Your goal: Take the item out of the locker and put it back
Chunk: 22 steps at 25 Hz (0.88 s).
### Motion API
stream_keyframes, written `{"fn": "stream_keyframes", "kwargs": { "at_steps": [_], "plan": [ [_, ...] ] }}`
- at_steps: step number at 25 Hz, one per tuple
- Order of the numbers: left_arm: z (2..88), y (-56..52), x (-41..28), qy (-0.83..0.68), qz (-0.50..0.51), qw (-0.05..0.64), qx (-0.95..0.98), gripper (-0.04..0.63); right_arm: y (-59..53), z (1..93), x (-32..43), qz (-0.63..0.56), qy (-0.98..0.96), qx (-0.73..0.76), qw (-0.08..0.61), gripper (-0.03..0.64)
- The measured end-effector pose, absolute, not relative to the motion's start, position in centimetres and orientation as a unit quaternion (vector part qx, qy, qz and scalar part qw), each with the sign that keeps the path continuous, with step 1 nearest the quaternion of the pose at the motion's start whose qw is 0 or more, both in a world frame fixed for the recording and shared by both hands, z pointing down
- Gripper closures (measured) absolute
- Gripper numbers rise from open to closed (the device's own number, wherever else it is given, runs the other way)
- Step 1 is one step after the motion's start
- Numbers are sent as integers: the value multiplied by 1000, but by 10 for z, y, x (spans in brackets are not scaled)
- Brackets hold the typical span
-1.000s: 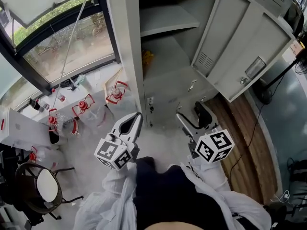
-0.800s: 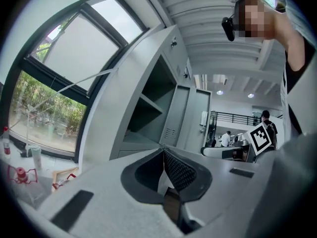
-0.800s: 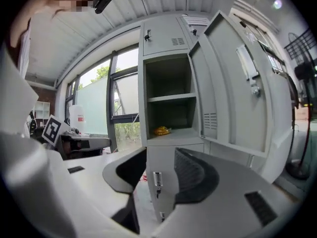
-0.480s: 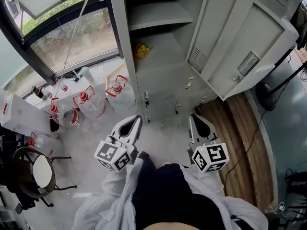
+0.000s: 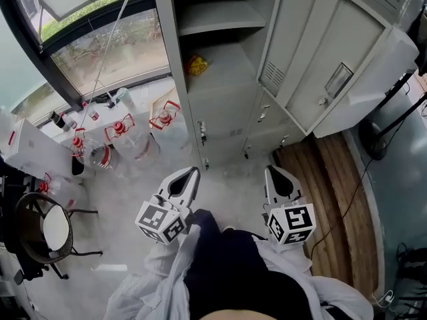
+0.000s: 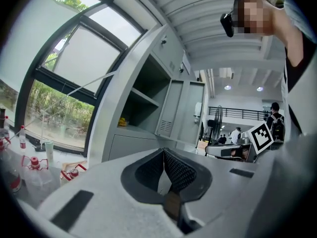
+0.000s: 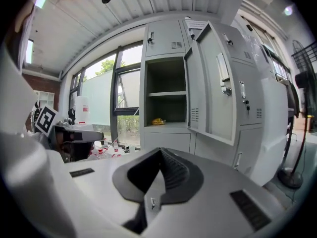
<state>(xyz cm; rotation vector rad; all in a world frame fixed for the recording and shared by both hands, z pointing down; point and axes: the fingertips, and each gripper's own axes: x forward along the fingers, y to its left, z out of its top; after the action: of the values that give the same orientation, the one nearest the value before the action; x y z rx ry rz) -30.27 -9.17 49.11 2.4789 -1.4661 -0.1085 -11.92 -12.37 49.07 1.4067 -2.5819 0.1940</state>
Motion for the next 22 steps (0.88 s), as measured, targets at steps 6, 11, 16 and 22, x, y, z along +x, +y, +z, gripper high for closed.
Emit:
{"fn": "stream_keyframes", "kwargs": {
  "at_steps": [6,11,16,22],
  "plan": [
    [494,-81,-293,-507,-35,131,851,588,-113,491,-115,65,-876,468,93,618],
    [488,-78,-290,-506,-32,123,853,588,-110,490,-108,72,-874,473,86,618],
    [487,-75,-286,-503,-32,123,855,588,-106,489,-104,70,-872,477,83,618],
    [492,-70,-279,-498,-29,125,857,588,-102,493,-101,72,-871,479,83,618]
  ]
}}
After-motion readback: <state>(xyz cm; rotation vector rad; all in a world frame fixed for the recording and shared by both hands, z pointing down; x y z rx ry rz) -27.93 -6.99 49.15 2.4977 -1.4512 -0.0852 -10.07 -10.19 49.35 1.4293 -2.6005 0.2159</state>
